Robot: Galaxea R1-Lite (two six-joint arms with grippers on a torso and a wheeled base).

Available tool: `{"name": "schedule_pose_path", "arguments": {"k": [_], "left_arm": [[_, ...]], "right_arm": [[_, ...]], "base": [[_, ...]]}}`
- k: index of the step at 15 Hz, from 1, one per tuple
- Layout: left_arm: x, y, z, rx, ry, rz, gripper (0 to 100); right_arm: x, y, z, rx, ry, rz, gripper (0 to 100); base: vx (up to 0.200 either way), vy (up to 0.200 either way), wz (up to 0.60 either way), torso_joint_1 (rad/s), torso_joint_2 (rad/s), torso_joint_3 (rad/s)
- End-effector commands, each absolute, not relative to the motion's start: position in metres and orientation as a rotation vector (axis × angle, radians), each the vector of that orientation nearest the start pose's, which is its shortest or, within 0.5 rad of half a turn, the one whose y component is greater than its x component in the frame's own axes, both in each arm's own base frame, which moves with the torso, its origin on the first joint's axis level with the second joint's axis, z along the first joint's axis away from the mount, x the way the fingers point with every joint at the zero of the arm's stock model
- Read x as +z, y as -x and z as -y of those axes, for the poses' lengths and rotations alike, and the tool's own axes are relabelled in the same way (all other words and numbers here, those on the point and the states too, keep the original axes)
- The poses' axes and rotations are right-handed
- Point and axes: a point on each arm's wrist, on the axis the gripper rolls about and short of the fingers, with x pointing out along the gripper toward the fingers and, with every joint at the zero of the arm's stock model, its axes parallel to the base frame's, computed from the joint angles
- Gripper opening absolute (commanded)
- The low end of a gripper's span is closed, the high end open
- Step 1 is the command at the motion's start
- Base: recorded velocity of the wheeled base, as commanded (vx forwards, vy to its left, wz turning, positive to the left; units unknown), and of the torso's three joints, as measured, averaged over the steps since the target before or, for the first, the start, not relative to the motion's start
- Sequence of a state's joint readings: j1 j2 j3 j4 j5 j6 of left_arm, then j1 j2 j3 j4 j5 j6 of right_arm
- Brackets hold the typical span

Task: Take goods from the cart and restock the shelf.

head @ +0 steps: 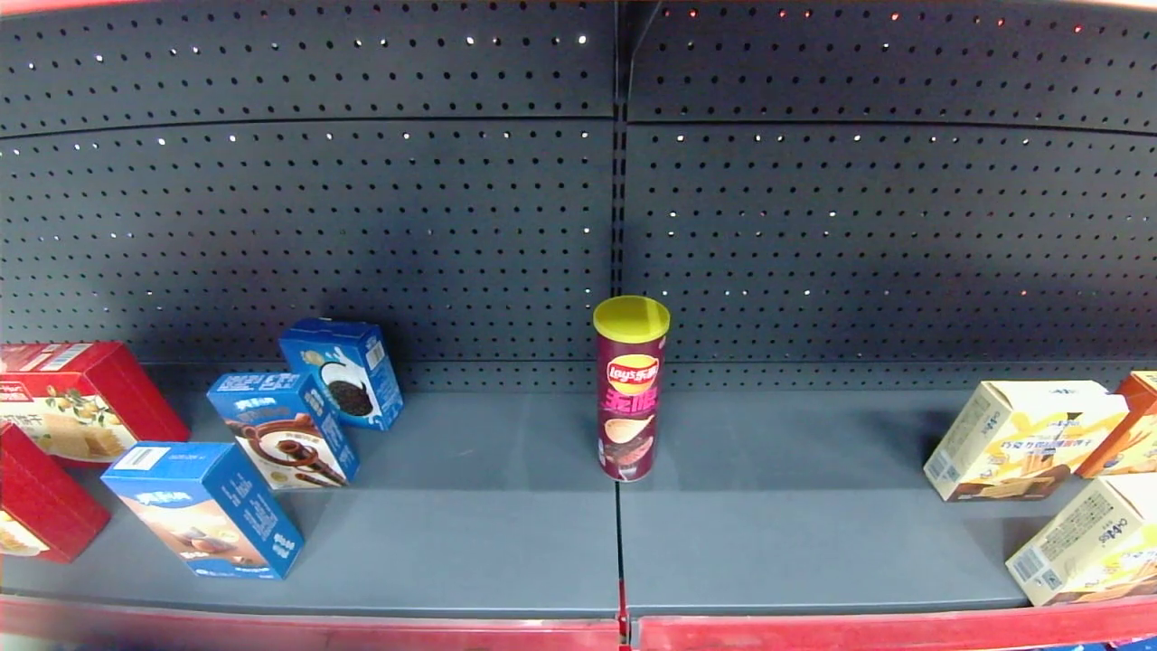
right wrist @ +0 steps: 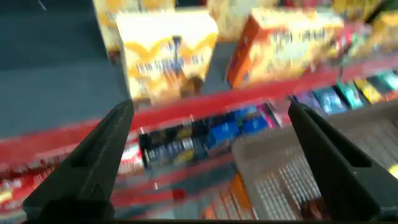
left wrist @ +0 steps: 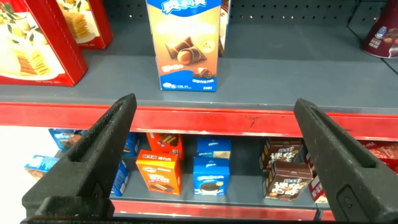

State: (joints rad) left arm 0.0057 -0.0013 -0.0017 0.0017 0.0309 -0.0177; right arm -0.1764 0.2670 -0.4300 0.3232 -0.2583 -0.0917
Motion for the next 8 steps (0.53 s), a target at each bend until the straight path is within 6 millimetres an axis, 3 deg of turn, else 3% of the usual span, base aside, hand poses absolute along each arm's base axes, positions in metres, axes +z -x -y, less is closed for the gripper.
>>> {"name": "schedule_pose_path", "arguments": {"k": [1,7,8], "left_arm": [[0.0757,0.0229,-0.0005,0.037,0.018,0.000,100],[0.0757,0.0229,-0.0005,0.037,0.018,0.000,100],[0.0757,0.0229,-0.0005,0.037,0.018,0.000,100]], "right_arm": [[0.1682,0.0345,-0.0014,-0.458,0.095,-0.206,100],[0.1623,0.0405,-0.0013,-0.457,0.104,-0.190,100],[0.1613,0.0407,-0.0018,-0.469,0.105,-0.192,100]], "base": [[0.000,0.000,0.00,0.000,0.00,0.000],[0.000,0.000,0.00,0.000,0.00,0.000],[0.000,0.000,-0.60,0.002,0.01,-0.002]]}}
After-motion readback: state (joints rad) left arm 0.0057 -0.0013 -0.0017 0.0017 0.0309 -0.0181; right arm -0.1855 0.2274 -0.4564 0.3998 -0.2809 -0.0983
